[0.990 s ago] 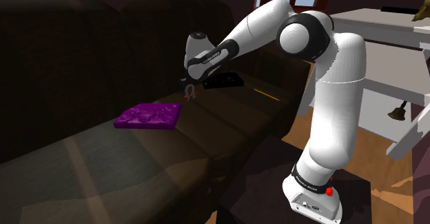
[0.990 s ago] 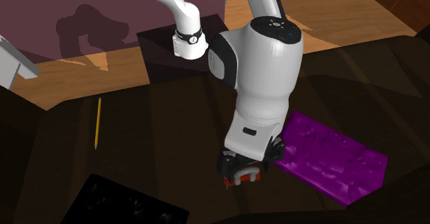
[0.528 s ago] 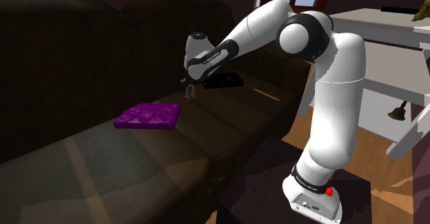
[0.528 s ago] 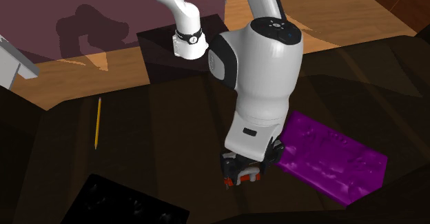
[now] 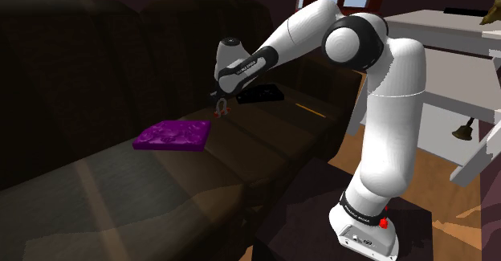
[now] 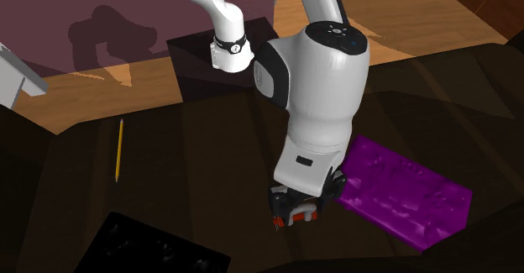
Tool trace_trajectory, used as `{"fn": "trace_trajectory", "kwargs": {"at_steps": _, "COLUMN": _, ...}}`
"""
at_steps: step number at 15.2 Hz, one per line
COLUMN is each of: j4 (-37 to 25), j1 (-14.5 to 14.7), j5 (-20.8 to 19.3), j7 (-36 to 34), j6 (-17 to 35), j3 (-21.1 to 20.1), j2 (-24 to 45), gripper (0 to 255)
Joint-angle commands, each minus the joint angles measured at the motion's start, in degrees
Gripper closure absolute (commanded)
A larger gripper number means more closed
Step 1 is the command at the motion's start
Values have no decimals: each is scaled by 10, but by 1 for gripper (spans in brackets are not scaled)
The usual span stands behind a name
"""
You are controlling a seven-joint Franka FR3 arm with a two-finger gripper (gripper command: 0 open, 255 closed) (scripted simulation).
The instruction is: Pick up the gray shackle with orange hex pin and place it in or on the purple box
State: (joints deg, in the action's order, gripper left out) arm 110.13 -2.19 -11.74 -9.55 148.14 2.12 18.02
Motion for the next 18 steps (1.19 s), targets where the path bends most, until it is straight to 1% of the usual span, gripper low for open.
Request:
{"fn": "trace_trajectory", "kwargs": {"at_steps": 1, "j4": 0, "j1": 0, "j5": 0, "j7": 0, "j6": 0, "j3": 0, "j2": 0, "gripper": 255}}
{"fn": "trace_trajectory", "kwargs": {"at_steps": 18, "j4": -58, "j1": -2, "j5": 20, "j7": 26, "j6": -113, "j3": -7, "j2": -56, "gripper": 255}}
